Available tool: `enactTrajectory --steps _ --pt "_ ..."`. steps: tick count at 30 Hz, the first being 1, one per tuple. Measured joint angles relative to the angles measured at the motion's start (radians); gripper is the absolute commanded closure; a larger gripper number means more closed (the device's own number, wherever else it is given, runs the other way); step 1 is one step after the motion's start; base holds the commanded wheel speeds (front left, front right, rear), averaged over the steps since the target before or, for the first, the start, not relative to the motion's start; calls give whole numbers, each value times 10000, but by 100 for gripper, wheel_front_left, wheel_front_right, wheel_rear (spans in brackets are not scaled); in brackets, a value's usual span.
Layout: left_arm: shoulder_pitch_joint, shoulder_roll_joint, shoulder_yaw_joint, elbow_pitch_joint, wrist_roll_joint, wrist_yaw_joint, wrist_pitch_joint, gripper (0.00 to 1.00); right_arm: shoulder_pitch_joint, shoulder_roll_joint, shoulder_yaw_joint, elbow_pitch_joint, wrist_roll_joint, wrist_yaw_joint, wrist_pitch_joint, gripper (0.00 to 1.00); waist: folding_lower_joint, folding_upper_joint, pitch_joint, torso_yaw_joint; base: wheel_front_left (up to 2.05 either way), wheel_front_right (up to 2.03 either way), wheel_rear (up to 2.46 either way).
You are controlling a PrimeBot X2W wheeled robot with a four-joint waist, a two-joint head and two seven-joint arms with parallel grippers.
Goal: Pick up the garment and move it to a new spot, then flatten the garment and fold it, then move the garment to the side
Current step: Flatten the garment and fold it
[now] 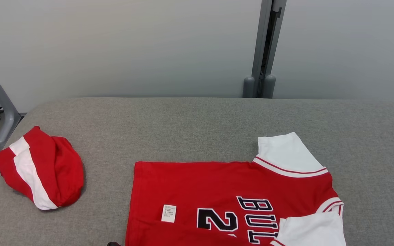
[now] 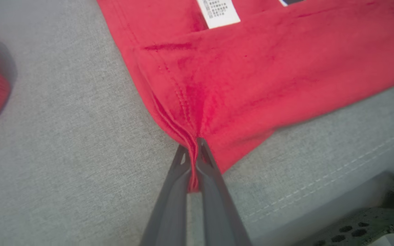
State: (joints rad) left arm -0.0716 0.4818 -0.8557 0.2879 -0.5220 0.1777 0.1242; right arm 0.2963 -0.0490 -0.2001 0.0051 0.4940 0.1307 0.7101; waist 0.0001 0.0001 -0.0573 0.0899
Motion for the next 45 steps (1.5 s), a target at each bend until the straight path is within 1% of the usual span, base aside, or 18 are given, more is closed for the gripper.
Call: enactTrajectory --steps 1,2,3,9,13,15,17,19,21,24,28,31,33,37,40,41,45 --pt "23 2 -6 0 -50 10 111 22 2 4 -31 36 -19 0 10 0 -1 0 0 -4 0 0 0" --pt "36 4 -6 -15 -107 35 174 22 -9 10 -109 92 15 0 -6 0 0 -1 0 -19 0 0 0" --pt "58 8 10 -59 -157 88 211 0 -29 2 -163 161 90 0 -6 0 -1 -1 1 -41 0 0 0" --pt "271 157 198 -477 -272 445 245 0 -446 8 -447 242 38 -4 -274 0 0 0 -9 -104 0 0 0" --pt "255 347 568 -978 -234 886 -100 0 -865 8 -566 73 -84 -4 -800 0 0 0 -27 -117 0 0 0" --pt "188 380 855 -1231 -201 1137 -466 0 -1158 -2 -422 -230 -263 -4 -1312 0 0 0 -27 -113 0 0 0" --pt "-12 368 1179 -1436 -144 1384 -909 0 -1508 -67 -148 -523 -541 -2 -2104 0 -1 0 -10 -120 0 0 0" --pt "-194 322 1488 -1551 -105 1576 -1436 0 -1810 -374 244 -748 -759 -2 -2987 0 -1 0 17 -136 0 0 0" --pt "-329 121 1755 -1622 -100 1787 -1921 0 -2045 -523 585 -803 -855 -2 -3841 0 -1 -1 50 -165 0 0 0" --pt "-464 -190 1939 -1689 -61 1969 -2476 0 -2328 -771 1122 -646 -1187 -2 -5049 0 0 0 132 -224 0 0 0" --pt "-652 -531 2219 -1480 -94 2023 -3231 0 -2716 -805 1597 -199 -1576 -2 -6554 0 0 -1 272 -294 0 0 0" --pt "-835 -802 2468 -1145 -94 2002 -3630 0 -2975 -765 1969 186 -1962 -2 -7451 0 -1 0 380 -370 0 0 0" --pt "-919 -1018 2642 -905 -82 1912 -3766 0 -3109 -644 2184 474 -2061 -2 -7906 0 0 0 449 -436 0 0 0" --pt "-1007 -1361 3139 -556 151 1708 -3843 0 -3271 -508 2594 991 -2414 -2 -8502 0 -1 0 606 -560 0 0 0" --pt "-1024 -1613 3630 -552 573 1465 -3847 0 -3359 -376 2727 1338 -2429 -2 -8782 0 -1 0 740 -666 0 0 0" --pt "-1024 -1613 3630 -552 573 1465 -3847 0 -3359 -376 2727 1338 -2429 -2 -8782 0 -1 0 740 -666 0 0 0" --pt "-968 -1864 3975 -128 940 1057 -3856 0 -3525 -213 2775 1693 -2426 -2 -8997 0 0 0 920 -805 0 0 0"
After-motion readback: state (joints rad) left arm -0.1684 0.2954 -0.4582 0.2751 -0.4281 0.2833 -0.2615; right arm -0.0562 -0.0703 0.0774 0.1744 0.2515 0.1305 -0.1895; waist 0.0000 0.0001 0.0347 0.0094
